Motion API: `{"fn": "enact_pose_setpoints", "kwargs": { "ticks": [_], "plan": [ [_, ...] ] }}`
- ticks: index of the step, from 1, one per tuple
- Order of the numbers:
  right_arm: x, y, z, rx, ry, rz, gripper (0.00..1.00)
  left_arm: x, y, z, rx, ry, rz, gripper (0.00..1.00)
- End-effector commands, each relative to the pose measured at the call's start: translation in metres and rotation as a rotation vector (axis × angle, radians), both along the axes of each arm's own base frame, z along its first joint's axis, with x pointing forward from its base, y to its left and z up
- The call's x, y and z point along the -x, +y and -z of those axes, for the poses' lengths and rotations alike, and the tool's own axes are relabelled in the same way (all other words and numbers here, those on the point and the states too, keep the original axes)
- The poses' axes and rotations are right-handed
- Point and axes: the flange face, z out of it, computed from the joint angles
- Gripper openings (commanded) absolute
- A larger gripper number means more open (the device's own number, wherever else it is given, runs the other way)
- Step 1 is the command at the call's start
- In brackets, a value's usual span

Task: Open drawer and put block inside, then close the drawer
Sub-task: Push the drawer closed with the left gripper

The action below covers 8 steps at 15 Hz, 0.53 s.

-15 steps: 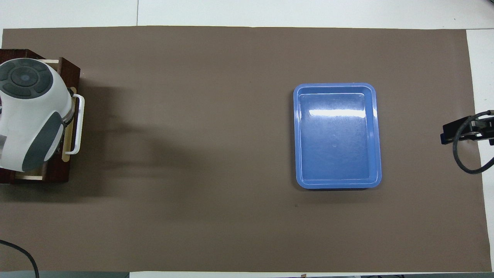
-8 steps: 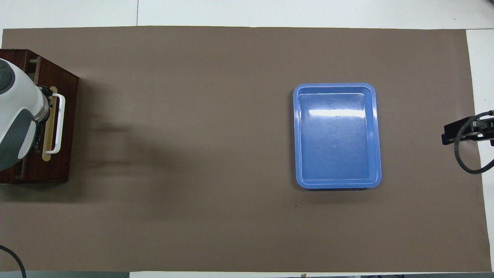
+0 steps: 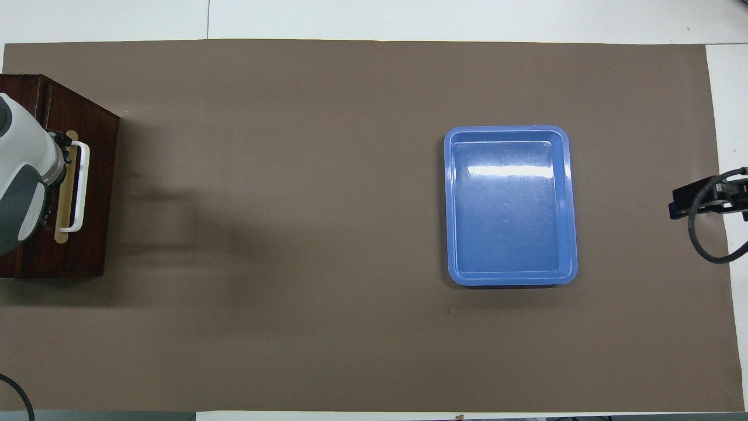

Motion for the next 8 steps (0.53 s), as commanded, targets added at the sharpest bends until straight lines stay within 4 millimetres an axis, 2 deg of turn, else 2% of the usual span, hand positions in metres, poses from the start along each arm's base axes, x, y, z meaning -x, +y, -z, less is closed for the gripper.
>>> {"fn": "enact_pose_setpoints", "kwargs": {
  "ticks": [1,4,6,8],
  "plan": [
    [0.006,-0.002,-0.002,0.005,0.005,-0.013,1.00,0.006,0.015,0.001,-0.021,0.002,0.019,1.00],
    [0.006,-0.002,-0.003,0.005,0.004,-0.013,1.00,0.000,0.011,-0.007,-0.014,-0.011,0.017,1.00],
    [0.006,-0.002,-0.003,0.005,0.004,-0.013,1.00,-0.008,-0.005,-0.027,0.043,-0.044,0.009,1.00],
    [0.006,-0.002,-0.002,0.005,0.005,-0.013,1.00,-0.014,-0.033,-0.059,0.109,-0.090,0.018,1.00]
  ]
}}
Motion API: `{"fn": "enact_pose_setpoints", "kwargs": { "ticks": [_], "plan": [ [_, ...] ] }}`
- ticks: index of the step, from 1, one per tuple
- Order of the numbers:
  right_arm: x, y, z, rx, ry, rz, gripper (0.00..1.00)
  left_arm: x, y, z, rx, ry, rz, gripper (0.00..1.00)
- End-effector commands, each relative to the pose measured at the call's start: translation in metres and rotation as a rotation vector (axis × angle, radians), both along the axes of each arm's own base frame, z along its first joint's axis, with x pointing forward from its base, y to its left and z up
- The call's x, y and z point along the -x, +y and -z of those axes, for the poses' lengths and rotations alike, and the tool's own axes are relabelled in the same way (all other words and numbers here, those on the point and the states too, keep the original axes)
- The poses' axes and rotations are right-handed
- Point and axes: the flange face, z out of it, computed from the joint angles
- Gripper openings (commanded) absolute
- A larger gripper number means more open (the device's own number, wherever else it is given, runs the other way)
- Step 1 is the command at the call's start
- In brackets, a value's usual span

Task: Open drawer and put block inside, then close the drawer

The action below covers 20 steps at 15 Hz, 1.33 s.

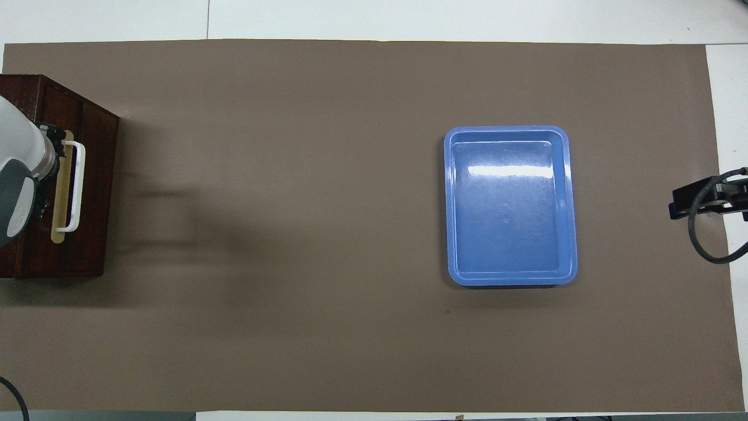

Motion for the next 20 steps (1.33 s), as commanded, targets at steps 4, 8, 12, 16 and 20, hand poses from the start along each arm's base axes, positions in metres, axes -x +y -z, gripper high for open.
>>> {"fn": "enact_pose_setpoints", "kwargs": {
  "ticks": [4,8,12,16,20],
  "plan": [
    [0.006,-0.002,-0.003,0.005,0.004,-0.013,1.00,-0.002,-0.074,-0.103,0.268,-0.033,0.078,1.00],
    [0.006,-0.002,-0.002,0.005,0.005,-0.013,1.00,0.011,-0.109,-0.141,0.348,0.059,0.328,1.00],
    [0.006,-0.003,-0.002,0.005,0.005,-0.012,1.00,0.027,-0.118,-0.147,0.331,0.247,0.702,1.00],
    [0.006,-0.002,-0.002,0.005,0.005,-0.013,1.00,0.033,-0.089,-0.153,0.316,0.368,1.086,1.00],
    [0.006,-0.002,-0.002,0.005,0.005,-0.013,1.00,0.033,-0.052,-0.145,0.312,0.385,1.243,1.00]
  ]
}}
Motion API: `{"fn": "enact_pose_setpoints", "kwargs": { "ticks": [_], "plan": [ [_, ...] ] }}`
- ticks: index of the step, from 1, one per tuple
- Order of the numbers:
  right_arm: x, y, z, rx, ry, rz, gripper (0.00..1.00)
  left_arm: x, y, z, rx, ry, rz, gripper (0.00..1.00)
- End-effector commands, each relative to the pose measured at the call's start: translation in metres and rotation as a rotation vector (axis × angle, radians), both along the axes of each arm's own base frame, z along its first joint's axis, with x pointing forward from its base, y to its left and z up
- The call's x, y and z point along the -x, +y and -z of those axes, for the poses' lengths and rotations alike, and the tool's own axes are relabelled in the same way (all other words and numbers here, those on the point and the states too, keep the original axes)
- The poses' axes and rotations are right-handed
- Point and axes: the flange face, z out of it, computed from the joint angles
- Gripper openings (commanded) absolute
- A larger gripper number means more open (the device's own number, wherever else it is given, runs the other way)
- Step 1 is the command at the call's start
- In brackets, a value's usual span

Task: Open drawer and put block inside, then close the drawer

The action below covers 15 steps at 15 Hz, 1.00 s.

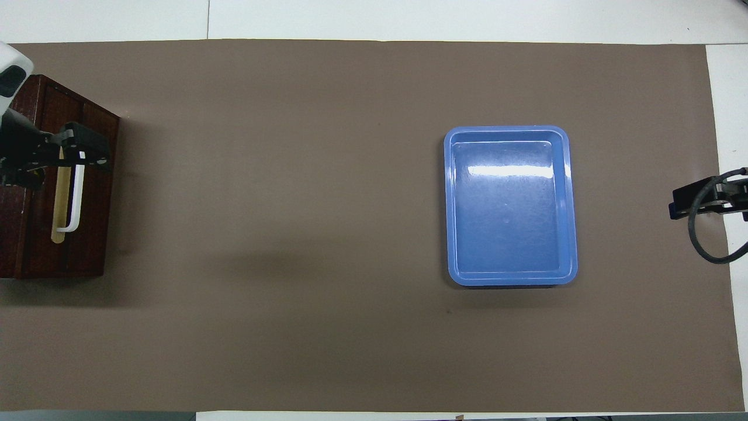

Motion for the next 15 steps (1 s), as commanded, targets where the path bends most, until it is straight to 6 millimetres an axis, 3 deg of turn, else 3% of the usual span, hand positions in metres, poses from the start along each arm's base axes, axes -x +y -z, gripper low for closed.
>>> {"fn": "enact_pose_setpoints", "kwargs": {
  "ticks": [1,4,9,15],
  "plan": [
    [0.006,-0.002,-0.002,0.005,0.006,-0.013,1.00,0.007,0.017,0.004,0.027,-0.004,0.114,1.00],
    [0.006,-0.002,-0.002,0.005,0.006,-0.013,1.00,0.012,0.018,0.014,0.039,0.003,0.120,1.00],
    [0.006,-0.002,-0.002,0.005,0.006,-0.013,1.00,0.018,0.003,0.012,0.073,0.010,0.137,1.00],
    [0.006,-0.002,-0.003,0.005,0.004,-0.013,1.00,0.029,0.003,0.018,0.069,0.050,0.136,1.00]
  ]
}}
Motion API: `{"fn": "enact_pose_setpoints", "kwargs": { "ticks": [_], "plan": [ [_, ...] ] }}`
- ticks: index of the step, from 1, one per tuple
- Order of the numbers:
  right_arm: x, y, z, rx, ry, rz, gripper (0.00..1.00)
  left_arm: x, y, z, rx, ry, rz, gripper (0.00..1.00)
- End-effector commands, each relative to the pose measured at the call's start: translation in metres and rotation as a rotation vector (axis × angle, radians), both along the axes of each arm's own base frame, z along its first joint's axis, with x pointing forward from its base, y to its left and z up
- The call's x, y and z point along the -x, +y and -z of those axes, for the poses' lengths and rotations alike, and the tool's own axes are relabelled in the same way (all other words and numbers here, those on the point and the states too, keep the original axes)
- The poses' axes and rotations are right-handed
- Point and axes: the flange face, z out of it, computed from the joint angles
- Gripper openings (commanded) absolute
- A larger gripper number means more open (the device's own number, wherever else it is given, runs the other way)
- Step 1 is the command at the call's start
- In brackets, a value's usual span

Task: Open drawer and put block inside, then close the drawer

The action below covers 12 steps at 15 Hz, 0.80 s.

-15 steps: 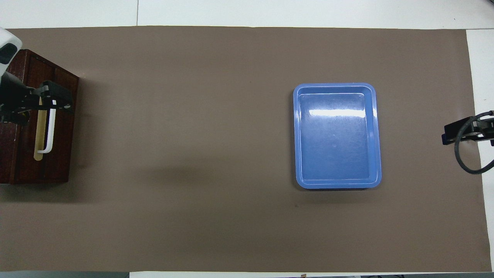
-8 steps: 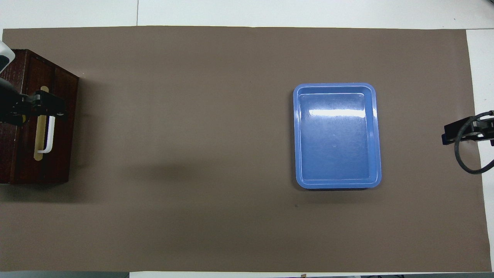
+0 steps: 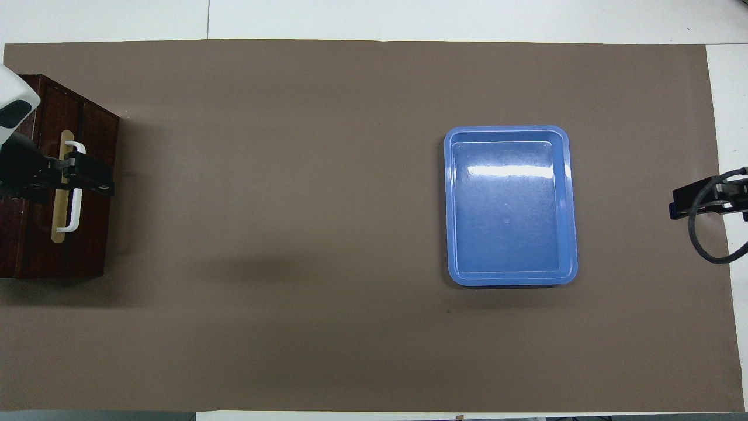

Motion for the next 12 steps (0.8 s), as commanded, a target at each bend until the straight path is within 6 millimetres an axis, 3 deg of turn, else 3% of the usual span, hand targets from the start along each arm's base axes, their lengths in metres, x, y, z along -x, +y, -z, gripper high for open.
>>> {"fn": "enact_pose_setpoints", "kwargs": {
  "ticks": [1,5,12],
  "plan": [
    [0.0062,-0.0031,-0.0028,0.005,0.004,-0.012,1.00,0.0114,-0.0027,-0.0023,0.013,-0.001,0.018,1.00],
    [0.0062,-0.0023,-0.0028,0.005,0.004,-0.013,1.00,0.0119,-0.0082,-0.0028,0.020,0.005,0.108,1.00],
    [0.0057,-0.0024,-0.0020,0.005,0.006,-0.013,1.00,0.0085,-0.0084,-0.0064,0.023,-0.014,0.119,1.00]
  ]
}}
